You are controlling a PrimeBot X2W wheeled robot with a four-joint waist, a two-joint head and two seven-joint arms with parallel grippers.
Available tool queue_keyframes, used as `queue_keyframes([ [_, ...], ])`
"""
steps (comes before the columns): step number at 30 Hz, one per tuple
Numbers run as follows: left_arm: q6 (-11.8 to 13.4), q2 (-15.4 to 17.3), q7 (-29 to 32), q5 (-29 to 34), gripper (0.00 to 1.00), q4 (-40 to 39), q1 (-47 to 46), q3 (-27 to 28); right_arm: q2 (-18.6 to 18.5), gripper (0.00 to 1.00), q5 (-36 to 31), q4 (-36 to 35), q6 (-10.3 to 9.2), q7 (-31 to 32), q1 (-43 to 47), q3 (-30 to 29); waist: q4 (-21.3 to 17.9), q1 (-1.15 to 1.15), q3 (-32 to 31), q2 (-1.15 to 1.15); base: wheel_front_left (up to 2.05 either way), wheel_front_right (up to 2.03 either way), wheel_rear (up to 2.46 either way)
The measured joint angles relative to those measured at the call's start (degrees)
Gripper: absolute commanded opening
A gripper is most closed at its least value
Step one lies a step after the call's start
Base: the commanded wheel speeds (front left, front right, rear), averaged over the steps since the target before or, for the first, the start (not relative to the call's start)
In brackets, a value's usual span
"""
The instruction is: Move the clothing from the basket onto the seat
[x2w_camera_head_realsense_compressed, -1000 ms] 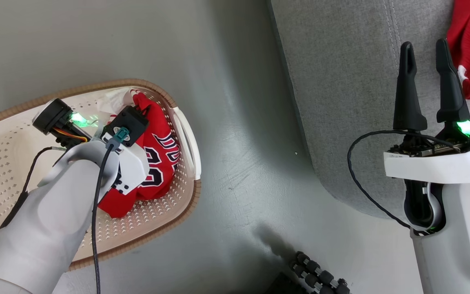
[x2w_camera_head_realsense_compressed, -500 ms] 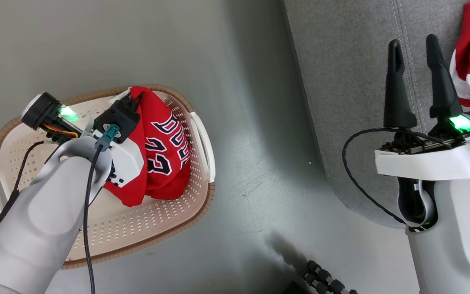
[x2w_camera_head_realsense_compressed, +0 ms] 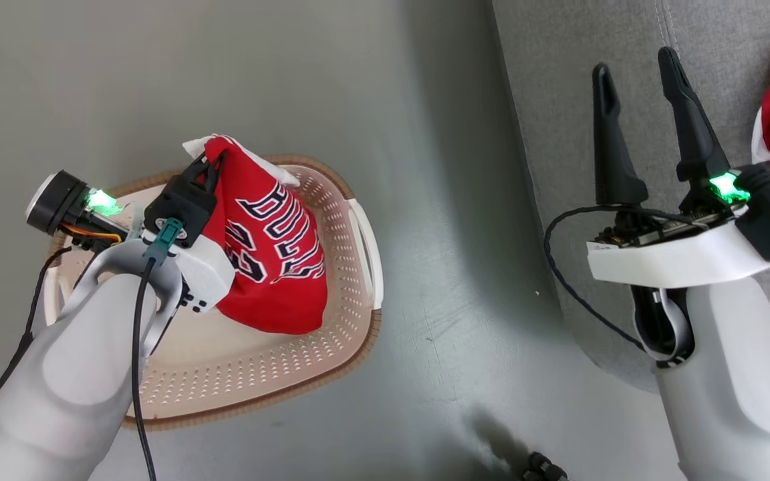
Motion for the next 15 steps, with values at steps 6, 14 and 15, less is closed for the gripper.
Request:
queue_keyframes([
  [6,2.1,-0.1,-0.1,-0.9,0.00,-2.9,1.5,1.5,-1.6,1.00,-1.5,2.6,0.00,0.0,-2.0,3.3,1.7,0.00,-2.3,0.00,0.00,0.00,0.00],
  [14,3.5,-0.3,-0.5,-1.0,0.00,-7.4,3.2,2.2,-3.6,1.00,-2.4,5.3,0.00,0.0,-4.2,8.2,4.1,0.00,-5.8,0.00,0.00,0.00,0.00],
  [15,3.5,-0.2,-0.6,-1.3,0.00,-7.9,3.5,2.4,-3.8,1.00,-2.6,5.4,0.00,0.0,-4.5,8.8,4.4,0.00,-6.2,0.00,0.00,0.00,0.00],
])
